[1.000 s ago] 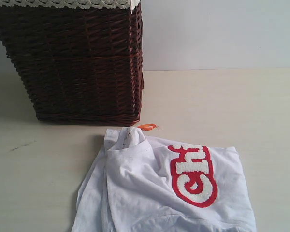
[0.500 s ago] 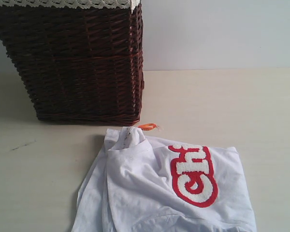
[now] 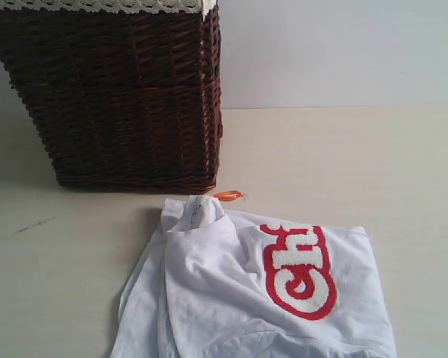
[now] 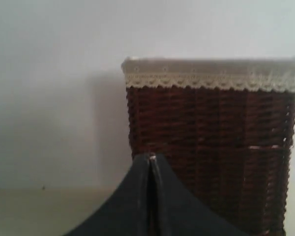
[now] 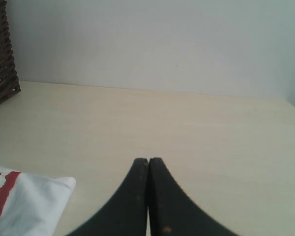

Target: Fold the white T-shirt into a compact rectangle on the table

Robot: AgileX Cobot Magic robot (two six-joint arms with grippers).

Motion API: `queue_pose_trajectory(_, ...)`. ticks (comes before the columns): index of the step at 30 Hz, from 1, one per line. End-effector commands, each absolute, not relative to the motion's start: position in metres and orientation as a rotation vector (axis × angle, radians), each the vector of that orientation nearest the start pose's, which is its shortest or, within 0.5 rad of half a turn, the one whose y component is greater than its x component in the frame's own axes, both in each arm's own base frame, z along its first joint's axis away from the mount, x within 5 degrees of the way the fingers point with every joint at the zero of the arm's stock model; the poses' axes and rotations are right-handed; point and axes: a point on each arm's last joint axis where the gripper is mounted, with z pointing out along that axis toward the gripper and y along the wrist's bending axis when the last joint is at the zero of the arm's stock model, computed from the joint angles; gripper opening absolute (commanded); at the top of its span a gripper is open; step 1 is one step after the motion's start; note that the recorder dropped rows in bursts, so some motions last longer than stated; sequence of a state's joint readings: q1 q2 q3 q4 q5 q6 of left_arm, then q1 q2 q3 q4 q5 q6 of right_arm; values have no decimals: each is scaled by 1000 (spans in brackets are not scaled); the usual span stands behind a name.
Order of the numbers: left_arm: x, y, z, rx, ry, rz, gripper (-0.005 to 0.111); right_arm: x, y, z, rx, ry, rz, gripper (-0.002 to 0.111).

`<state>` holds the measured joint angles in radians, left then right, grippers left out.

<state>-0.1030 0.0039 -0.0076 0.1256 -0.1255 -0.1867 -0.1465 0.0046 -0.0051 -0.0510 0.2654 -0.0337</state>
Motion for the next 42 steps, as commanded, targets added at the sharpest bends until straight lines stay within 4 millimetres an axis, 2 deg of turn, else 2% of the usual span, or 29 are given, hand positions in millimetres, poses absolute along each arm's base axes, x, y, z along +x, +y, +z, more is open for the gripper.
queue_pose_trajectory(1,56,-5,211,89,1508,-61,0,54,-9,190,63,1747,-187,0)
queue_pose_trajectory(14,53,1,181,79,1840,56,0,54,-9,190,63,1747,-187,0)
queue_pose_trajectory(17,53,1,181,39,1841,24,0,54,-9,190,63,1747,-187,0)
queue_pose_trajectory(42,53,1,181,40,1843,25,0,54,-9,190,63,1747,-187,0)
